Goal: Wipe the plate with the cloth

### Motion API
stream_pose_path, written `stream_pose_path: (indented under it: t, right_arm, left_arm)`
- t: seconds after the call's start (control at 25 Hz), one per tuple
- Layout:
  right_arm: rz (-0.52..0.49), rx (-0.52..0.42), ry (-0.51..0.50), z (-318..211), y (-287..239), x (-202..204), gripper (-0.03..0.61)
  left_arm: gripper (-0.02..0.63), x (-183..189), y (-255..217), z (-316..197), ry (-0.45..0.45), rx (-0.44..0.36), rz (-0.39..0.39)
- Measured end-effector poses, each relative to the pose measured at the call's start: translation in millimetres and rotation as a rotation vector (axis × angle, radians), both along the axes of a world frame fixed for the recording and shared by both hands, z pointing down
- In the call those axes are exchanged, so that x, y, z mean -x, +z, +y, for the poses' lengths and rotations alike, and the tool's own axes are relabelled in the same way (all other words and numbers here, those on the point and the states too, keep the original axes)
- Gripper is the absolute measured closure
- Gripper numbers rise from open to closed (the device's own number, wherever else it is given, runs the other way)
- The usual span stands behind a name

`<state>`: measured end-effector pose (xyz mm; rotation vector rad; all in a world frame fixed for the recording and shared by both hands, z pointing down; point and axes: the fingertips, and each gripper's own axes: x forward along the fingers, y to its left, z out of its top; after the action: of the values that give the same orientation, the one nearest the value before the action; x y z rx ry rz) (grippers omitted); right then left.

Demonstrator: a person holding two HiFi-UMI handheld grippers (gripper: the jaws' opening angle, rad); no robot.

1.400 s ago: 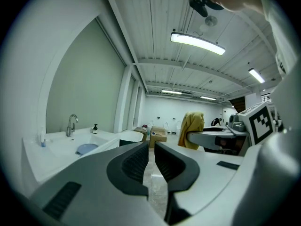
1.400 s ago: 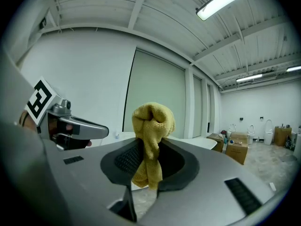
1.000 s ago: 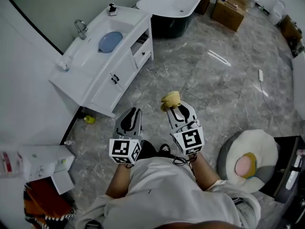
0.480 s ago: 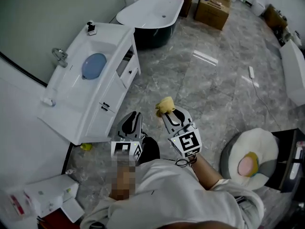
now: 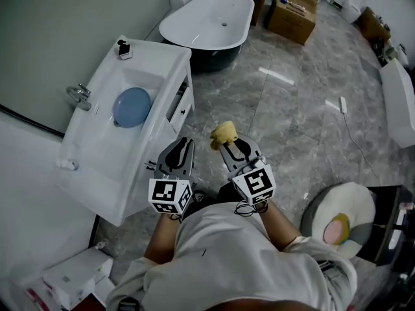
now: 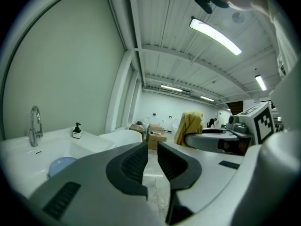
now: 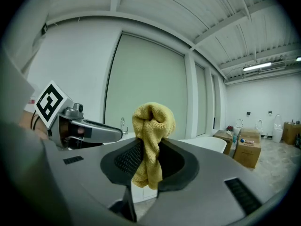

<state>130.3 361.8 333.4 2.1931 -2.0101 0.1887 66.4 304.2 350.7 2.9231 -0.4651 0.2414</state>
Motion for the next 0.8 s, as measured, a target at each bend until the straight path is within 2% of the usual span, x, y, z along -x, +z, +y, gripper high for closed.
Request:
stream_pose_path:
  t: [0.16,0.28,0.52,0.8]
  right_arm:
    - [-0.012,0.011,-0.073,-62.5,8.8,-19.2,0.492]
    - [-0.027,0.0,-0.145,-117.5,15.7,-36.8,0.492]
    - [-0.051,0.024,-0.434,-245.9,20.4,-51.7,0.492]
    - [-0.044,0.058,-0.655,-362.5,30.7,-76.5,0.492]
  left_arm:
    - [0.537,-8.7,14.8,-48.8,-0.066,0.026,-0.035]
    - [0.538,-14.6,22.0,-97.0,-0.155,0.03,-0.047]
    - [0.541,-9.5,26.0,-201.4,-0.45,0.055,-0.081]
    - [0.543,-14.3,39.8,-283.8,-0.692,0.168,-0.074]
